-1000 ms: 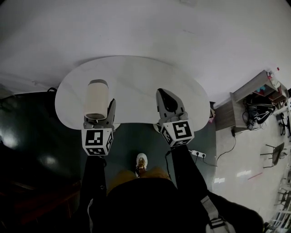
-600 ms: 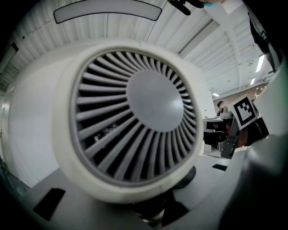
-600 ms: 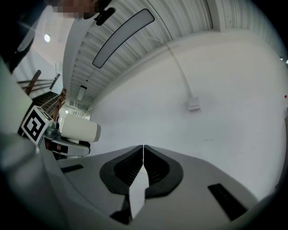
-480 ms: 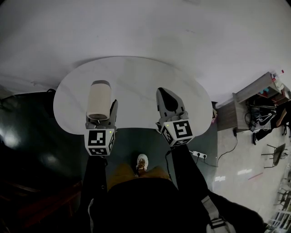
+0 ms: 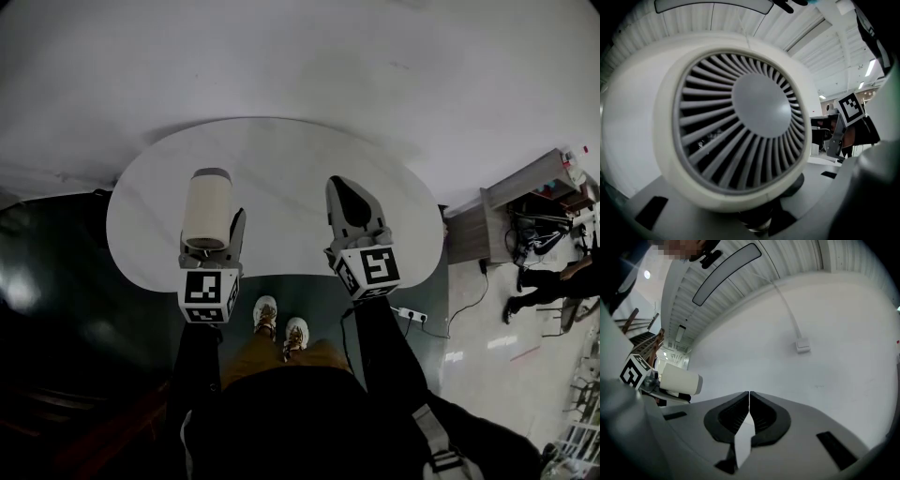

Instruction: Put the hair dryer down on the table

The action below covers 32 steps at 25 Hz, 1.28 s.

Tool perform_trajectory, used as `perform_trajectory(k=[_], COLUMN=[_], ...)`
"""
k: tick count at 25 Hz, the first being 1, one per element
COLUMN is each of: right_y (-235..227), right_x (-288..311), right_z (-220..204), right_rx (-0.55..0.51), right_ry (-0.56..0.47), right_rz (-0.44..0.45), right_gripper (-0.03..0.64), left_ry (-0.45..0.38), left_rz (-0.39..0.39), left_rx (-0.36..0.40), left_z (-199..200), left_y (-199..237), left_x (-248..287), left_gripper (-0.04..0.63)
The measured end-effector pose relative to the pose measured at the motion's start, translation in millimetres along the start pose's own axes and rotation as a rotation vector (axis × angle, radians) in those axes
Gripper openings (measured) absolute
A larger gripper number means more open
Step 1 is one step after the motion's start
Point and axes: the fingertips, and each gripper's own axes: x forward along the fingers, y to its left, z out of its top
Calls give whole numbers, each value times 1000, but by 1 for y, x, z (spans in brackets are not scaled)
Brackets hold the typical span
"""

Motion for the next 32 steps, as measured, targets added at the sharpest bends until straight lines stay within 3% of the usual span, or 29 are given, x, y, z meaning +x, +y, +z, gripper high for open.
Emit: perform_trajectory(k=[8,16,26,32], right_y=[-4,4,-4,-13], right_x=[40,62,60,53], right_z=[-16,-24,-32,-33], right_rx=[-13,-25,-53,-61], right_ry=[51,77,111,120], right_rz=[-48,-91,-147,-173], right_gripper=[28,28,28,28], left_ry=[77,201,334,397], left_rz=[-29,-68,-193,-294], left_rx=[52,248,388,384], left_z=[-20,-55,-110,-140], left_y=[32,50,26,-2], left_x=[42,80,117,135], left_gripper=[196,196,196,196])
